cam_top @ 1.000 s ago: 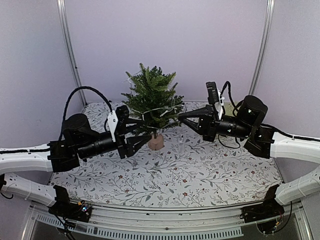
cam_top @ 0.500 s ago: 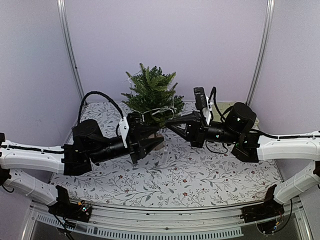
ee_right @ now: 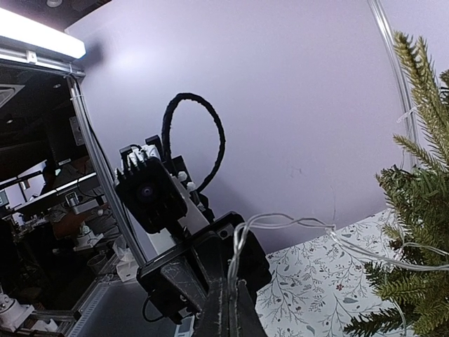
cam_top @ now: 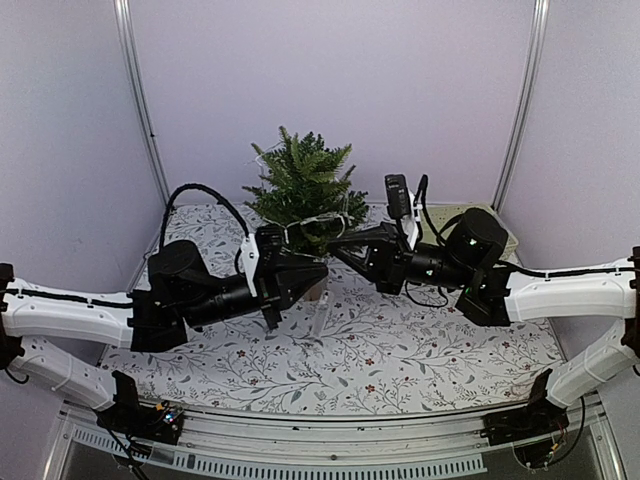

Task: Decorate the small christmas tree

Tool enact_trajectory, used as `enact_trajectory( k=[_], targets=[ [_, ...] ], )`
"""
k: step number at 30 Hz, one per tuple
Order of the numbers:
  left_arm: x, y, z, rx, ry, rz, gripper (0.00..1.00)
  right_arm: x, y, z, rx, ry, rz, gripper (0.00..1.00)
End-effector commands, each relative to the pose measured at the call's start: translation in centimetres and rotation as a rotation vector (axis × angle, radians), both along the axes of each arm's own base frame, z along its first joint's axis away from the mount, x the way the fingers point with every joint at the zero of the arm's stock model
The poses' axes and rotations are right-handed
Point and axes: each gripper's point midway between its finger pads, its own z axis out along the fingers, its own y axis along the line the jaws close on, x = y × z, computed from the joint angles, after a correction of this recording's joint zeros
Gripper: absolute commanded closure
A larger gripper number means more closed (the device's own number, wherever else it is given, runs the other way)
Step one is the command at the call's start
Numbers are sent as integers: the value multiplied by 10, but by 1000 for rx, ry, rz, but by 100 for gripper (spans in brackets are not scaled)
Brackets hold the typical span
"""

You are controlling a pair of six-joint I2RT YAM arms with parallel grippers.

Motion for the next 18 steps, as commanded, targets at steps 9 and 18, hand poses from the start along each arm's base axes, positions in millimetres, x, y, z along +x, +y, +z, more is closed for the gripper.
enact_trajectory(
  k=[9,18],
  targets=[
    [11,51,9,-112,110,171,100,-3,5,4,52,-1,33,100],
    [45,97,0,-59,181,386,100,2,8,2,47,-1,11,40]
  ],
)
